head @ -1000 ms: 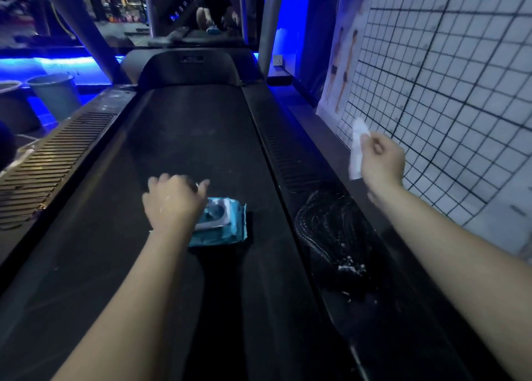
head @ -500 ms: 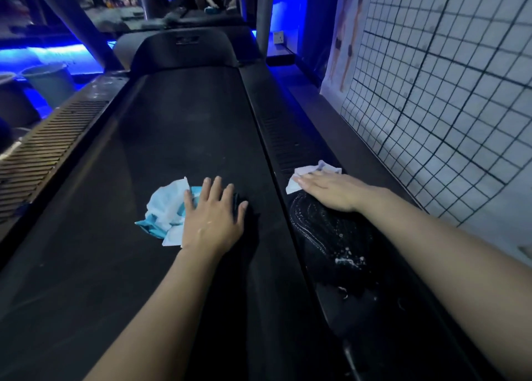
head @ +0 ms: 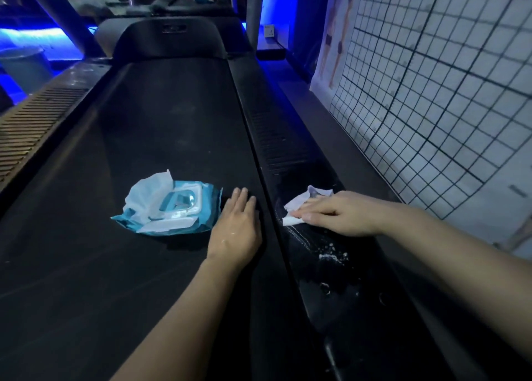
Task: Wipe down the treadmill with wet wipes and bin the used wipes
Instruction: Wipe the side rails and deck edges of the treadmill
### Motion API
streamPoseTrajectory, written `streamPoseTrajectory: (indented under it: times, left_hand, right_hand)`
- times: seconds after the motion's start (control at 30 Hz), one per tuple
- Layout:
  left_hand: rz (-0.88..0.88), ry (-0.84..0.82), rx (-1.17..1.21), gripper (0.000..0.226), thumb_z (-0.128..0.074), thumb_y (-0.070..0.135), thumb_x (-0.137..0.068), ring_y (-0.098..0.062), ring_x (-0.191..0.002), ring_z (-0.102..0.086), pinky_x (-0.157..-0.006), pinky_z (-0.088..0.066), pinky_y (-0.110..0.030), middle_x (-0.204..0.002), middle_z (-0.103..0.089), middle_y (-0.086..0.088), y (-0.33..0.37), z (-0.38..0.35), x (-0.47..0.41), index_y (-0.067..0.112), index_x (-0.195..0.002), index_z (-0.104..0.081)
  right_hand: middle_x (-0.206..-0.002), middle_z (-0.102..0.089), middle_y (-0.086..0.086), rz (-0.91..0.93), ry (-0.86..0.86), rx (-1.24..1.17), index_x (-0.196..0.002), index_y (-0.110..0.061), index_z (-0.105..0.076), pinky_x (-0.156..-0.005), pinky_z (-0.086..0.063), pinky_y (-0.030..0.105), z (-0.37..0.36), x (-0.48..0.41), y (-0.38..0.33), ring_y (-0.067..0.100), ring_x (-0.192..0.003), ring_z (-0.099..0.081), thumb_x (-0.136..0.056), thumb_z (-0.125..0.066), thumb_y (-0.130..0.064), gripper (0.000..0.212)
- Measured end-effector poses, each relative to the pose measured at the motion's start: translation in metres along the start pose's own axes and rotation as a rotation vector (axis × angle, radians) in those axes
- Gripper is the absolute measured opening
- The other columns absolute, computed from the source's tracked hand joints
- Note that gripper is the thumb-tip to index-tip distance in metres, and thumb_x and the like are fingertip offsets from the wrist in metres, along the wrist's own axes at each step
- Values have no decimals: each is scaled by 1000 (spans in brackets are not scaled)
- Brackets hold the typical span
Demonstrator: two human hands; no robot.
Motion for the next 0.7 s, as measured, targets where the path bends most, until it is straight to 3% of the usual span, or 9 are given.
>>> streamPoseTrajectory:
  times: [0.13, 0.23, 0.37, 0.47, 0.53, 0.6, 0.7]
  left_hand:
    - [28, -5, 49, 56, -28, 31, -115, -22, -164, -6, -133, -3, -35, -176, -17, -11, -3, -10, -4, 7, -166, -26]
    - [47, -26, 60, 59, -27, 34, -115, -22, -164, -5, -132, -1, -34, -176, -14, -10, -4, -10, -5, 7, -167, -21]
    - [50, -29, 55, 58, -28, 33, -115, -23, -164, -8, -132, -1, -34, -176, -16, -11, -3, -11, -6, 7, -166, -24]
    - [56, -38, 48, 57, -30, 31, -115, -23, -164, -10, -132, -2, -34, -175, -18, -12, -4, -11, -6, 6, -166, -25]
    - [53, -40, 42, 57, -31, 30, -114, -24, -164, -11, -132, -2, -34, -175, -19, -13, -3, -11, -6, 5, -165, -26]
    - [50, -42, 34, 57, -31, 30, -114, -25, -163, -12, -132, -2, -34, -175, -20, -14, -2, -11, -5, 4, -165, -27]
    - [51, -62, 24, 58, -29, 30, -115, -26, -164, -9, -132, -2, -35, -175, -16, -14, -2, -11, -5, 4, -166, -24]
  right_hand:
    - [-164, -17, -21, -28, 72, 111, -157, -37, -27, -126, -4, 31, 3, -17, 6, 1, -152, 6, -98, -21, -65, 66]
    - [-168, -11, -9, -115, 142, 141, -160, -24, -18, -123, 2, 33, 19, -37, 14, 13, -154, 9, -105, -20, -55, 64]
    - [-163, -28, -11, -159, 222, 27, -158, -25, -31, -115, -6, 17, 36, -39, 30, 8, -150, -18, -109, -16, -47, 55]
    - [-148, -46, -14, -214, 242, -120, -145, -38, -50, -106, -27, 28, 30, -15, 40, 11, -132, -41, -106, -24, -57, 50]
    - [-142, -56, -7, -226, 255, -165, -132, -44, -60, -98, -34, 31, 19, 6, 42, 14, -123, -50, -101, -31, -62, 46]
    - [-143, -57, -13, -153, 242, -132, -127, -53, -61, -111, -34, 33, 7, 29, 33, 11, -133, -48, -94, -28, -55, 46]
    - [-143, -49, -27, -58, 176, -57, -136, -41, -59, -122, -16, 19, -11, 55, 18, -10, -140, -30, -90, -31, -38, 54]
Point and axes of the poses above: each hand's wrist, its own x-axis away from the middle knuckle, its own z-axis out of the back of the hand, y = z × x, the point moved 3 cm from there along -x, towards the middle knuckle
